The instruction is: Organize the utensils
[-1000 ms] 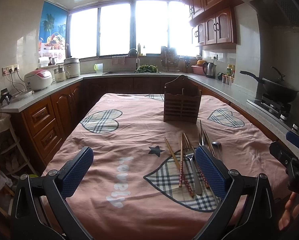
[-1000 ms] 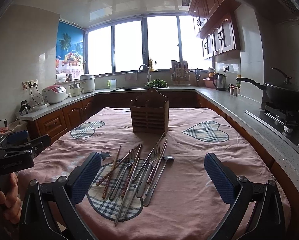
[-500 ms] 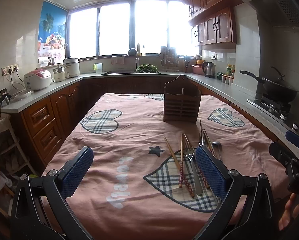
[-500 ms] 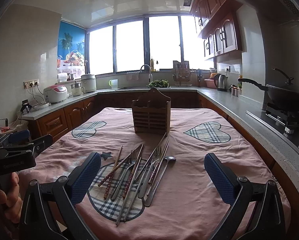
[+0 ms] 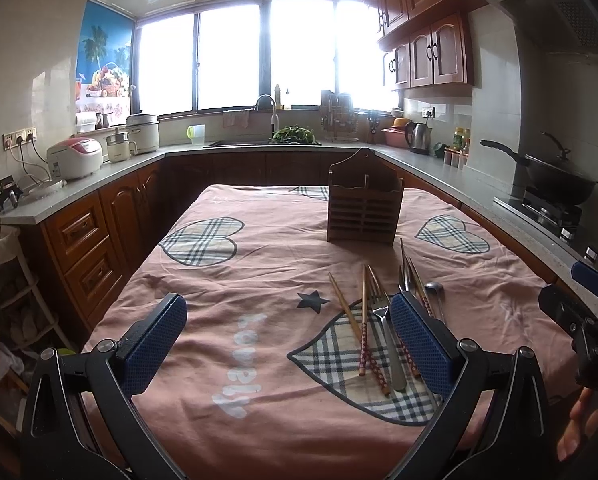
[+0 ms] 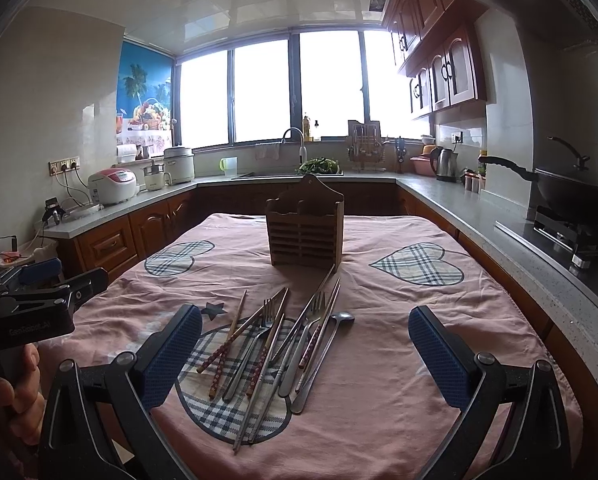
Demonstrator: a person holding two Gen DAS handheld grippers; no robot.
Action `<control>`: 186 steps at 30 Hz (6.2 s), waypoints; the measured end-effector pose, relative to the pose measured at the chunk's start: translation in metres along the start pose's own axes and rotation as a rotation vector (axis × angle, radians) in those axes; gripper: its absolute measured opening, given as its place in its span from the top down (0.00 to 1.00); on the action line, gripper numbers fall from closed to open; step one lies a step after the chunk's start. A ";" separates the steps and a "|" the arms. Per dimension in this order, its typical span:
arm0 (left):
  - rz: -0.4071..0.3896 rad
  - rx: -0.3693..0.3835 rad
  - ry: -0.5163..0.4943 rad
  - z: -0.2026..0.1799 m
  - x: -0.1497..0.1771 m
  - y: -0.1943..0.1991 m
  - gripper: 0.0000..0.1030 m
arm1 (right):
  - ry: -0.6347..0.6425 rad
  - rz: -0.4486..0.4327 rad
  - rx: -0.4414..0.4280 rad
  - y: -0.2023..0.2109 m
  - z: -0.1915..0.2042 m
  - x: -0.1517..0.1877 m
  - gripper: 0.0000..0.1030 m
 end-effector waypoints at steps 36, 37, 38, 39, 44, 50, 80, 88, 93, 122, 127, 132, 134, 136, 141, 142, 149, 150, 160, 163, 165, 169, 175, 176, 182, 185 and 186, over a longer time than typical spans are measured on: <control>0.389 0.269 0.034 -0.035 0.019 -0.170 0.15 | -0.316 0.346 -0.066 -0.152 -0.074 0.024 0.50; 0.399 0.277 0.026 -0.038 0.020 -0.175 0.17 | -0.321 0.353 -0.068 -0.156 -0.075 0.024 0.50; 0.408 0.284 0.017 -0.041 0.021 -0.179 0.19 | -0.326 0.361 -0.069 -0.163 -0.077 0.024 0.52; 0.419 0.292 0.006 -0.044 0.023 -0.184 0.19 | -0.330 0.367 -0.071 -0.168 -0.077 0.024 0.54; 0.495 0.344 -0.018 -0.054 0.036 -0.200 0.26 | -0.367 0.401 -0.087 -0.197 -0.082 0.025 0.62; 0.556 0.317 -0.006 -0.048 0.045 -0.225 0.42 | -0.367 0.424 -0.098 -0.224 -0.081 0.026 0.64; 0.625 0.340 0.000 -0.043 0.037 -0.297 0.96 | -0.409 0.570 -0.149 -0.336 -0.084 0.042 0.94; 0.526 0.371 0.045 -0.023 -0.001 -0.259 0.96 | -0.392 0.502 -0.194 -0.308 -0.074 0.004 0.95; 0.461 0.378 0.068 -0.013 -0.024 -0.236 0.96 | -0.371 0.463 -0.219 -0.290 -0.063 -0.018 0.96; 0.184 0.342 0.163 0.029 -0.099 -0.178 0.96 | -0.287 0.258 -0.249 -0.224 -0.044 -0.097 0.96; 0.119 0.349 0.216 0.035 -0.120 -0.187 0.96 | -0.297 0.215 -0.229 -0.228 -0.053 -0.110 0.96; 0.055 0.343 0.240 0.035 -0.147 -0.202 0.96 | -0.319 0.156 -0.194 -0.234 -0.067 -0.128 0.96; 0.030 0.340 0.252 0.035 -0.160 -0.210 0.96 | -0.328 0.125 -0.181 -0.238 -0.074 -0.137 0.96; 0.001 0.324 0.259 0.036 -0.171 -0.219 0.96 | -0.344 0.088 -0.168 -0.242 -0.082 -0.147 0.96; -0.059 0.305 0.290 0.035 -0.201 -0.248 0.96 | -0.377 0.014 -0.125 -0.261 -0.103 -0.170 0.96; -0.072 0.305 0.299 0.034 -0.207 -0.254 0.96 | -0.382 0.002 -0.116 -0.266 -0.107 -0.174 0.96; -0.169 0.268 0.354 0.027 -0.234 -0.295 0.96 | -0.408 -0.058 -0.072 -0.302 -0.130 -0.193 0.96; -0.173 0.257 0.358 0.024 -0.234 -0.302 0.96 | -0.403 -0.058 -0.067 -0.308 -0.130 -0.192 0.96; -0.149 0.176 0.403 0.003 -0.173 -0.373 0.96 | -0.345 0.024 -0.035 -0.364 -0.118 -0.133 0.96; -0.136 0.160 0.404 -0.001 -0.157 -0.383 0.96 | -0.364 0.058 -0.028 -0.376 -0.120 -0.114 0.96; -0.120 0.164 0.400 -0.005 -0.147 -0.388 0.96 | -0.378 0.075 -0.030 -0.381 -0.122 -0.104 0.96; -0.074 0.177 0.362 -0.019 -0.133 -0.395 0.96 | -0.381 0.076 -0.028 -0.382 -0.122 -0.095 0.96; -0.053 0.190 0.338 -0.025 -0.129 -0.394 0.95 | -0.374 0.092 -0.026 -0.383 -0.122 -0.098 0.95; -0.049 0.193 0.338 -0.024 -0.130 -0.394 0.95 | -0.374 0.095 -0.025 -0.383 -0.122 -0.098 0.95; -0.019 0.190 0.332 -0.022 -0.130 -0.397 0.95 | -0.379 0.115 -0.026 -0.384 -0.123 -0.098 0.91; -0.008 0.197 0.331 -0.021 -0.129 -0.396 0.86 | -0.388 0.143 -0.038 -0.388 -0.122 -0.097 0.90; -0.003 0.191 0.327 -0.020 -0.129 -0.396 0.79 | -0.393 0.150 -0.037 -0.388 -0.122 -0.096 0.89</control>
Point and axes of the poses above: each gripper's, at about its wrist camera, not at the fingertips, and y roughly against the way its jaws point, z to its left, x to its underside, the point moved 2 cm from there along -y, roughly the way its jaws point, and after that the axes turned 10 degrees about -z, right-handed, at the moved point
